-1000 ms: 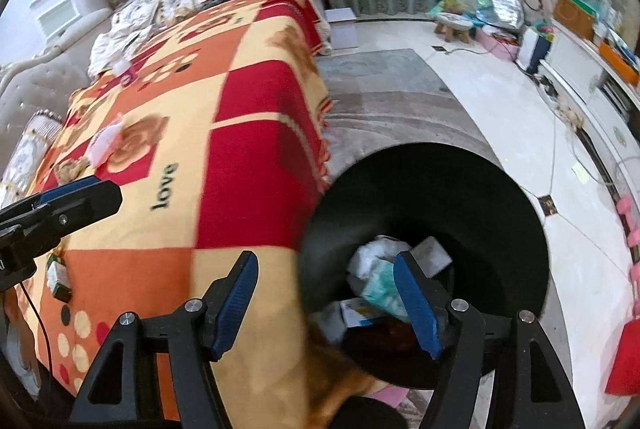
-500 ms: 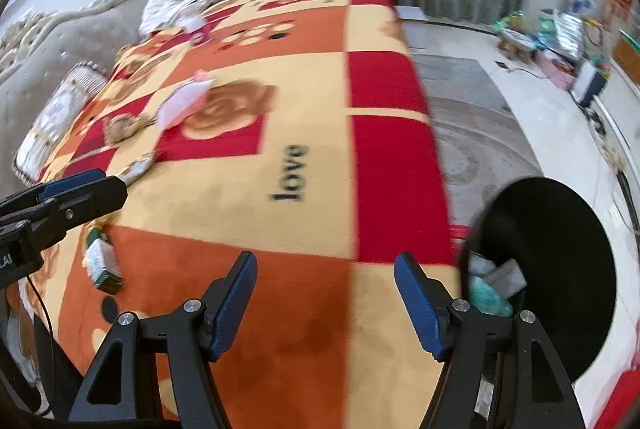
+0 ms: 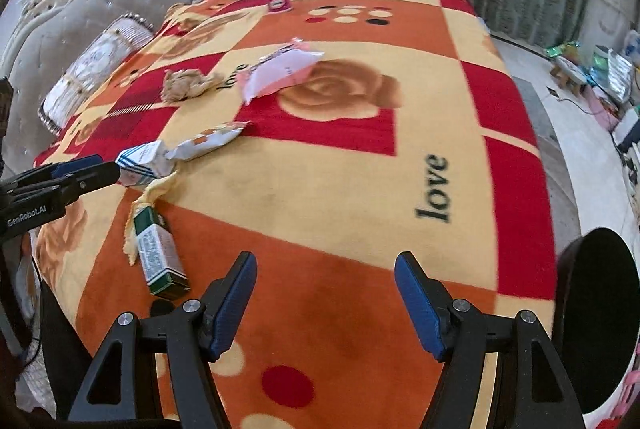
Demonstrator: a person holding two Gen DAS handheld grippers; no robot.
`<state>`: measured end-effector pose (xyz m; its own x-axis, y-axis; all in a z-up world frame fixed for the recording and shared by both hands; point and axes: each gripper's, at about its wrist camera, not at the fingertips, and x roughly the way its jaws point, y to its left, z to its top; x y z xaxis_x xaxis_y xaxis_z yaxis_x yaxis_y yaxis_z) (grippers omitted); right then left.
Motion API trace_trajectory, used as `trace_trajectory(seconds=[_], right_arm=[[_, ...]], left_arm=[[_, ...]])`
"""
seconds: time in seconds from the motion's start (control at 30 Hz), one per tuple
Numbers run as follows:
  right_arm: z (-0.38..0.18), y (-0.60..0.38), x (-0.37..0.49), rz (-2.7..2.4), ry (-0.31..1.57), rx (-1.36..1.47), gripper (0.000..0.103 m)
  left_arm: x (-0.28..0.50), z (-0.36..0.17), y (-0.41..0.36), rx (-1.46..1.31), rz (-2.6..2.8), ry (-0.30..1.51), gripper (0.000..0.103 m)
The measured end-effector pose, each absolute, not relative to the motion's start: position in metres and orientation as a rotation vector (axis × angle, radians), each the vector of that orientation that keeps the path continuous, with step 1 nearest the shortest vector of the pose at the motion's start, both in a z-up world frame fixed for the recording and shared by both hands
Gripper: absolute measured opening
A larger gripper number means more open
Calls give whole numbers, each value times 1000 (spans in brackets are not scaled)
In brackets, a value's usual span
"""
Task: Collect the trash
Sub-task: 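Move both empty tools back over the remaining trash on the blanket, then grasp the white-blue Tobrex box with the left tool while the right tool grasps the orange snack bar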
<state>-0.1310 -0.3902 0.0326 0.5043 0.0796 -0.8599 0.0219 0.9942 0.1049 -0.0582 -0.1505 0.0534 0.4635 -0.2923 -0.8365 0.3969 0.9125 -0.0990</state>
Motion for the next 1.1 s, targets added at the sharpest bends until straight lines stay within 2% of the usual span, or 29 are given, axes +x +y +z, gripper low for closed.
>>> trace_trajectory(seconds=[0.13, 0.4, 0.7, 0.77, 0.87, 1.1], right_arm=[[30, -382, -123, 47, 1056, 101, 69], [25, -370, -107, 63, 1086, 88, 69], [25, -348, -73, 139, 1077, 108, 72], [26, -339, -60, 172, 1063, 108, 79], [25, -329, -43, 203, 1052, 99, 80], [14, -306, -10, 285, 1050, -4, 85]], left_arm=[[-46, 50, -146, 173, -510, 971, 59], [-38, 30, -174, 429, -566, 959, 59], [-15, 30, -165, 297, -545, 996, 58], [-9, 30, -158, 254, -516, 1004, 49], [-1, 25, -144, 197, -468, 1040, 38], [2, 24, -131, 101, -509, 1047, 36]])
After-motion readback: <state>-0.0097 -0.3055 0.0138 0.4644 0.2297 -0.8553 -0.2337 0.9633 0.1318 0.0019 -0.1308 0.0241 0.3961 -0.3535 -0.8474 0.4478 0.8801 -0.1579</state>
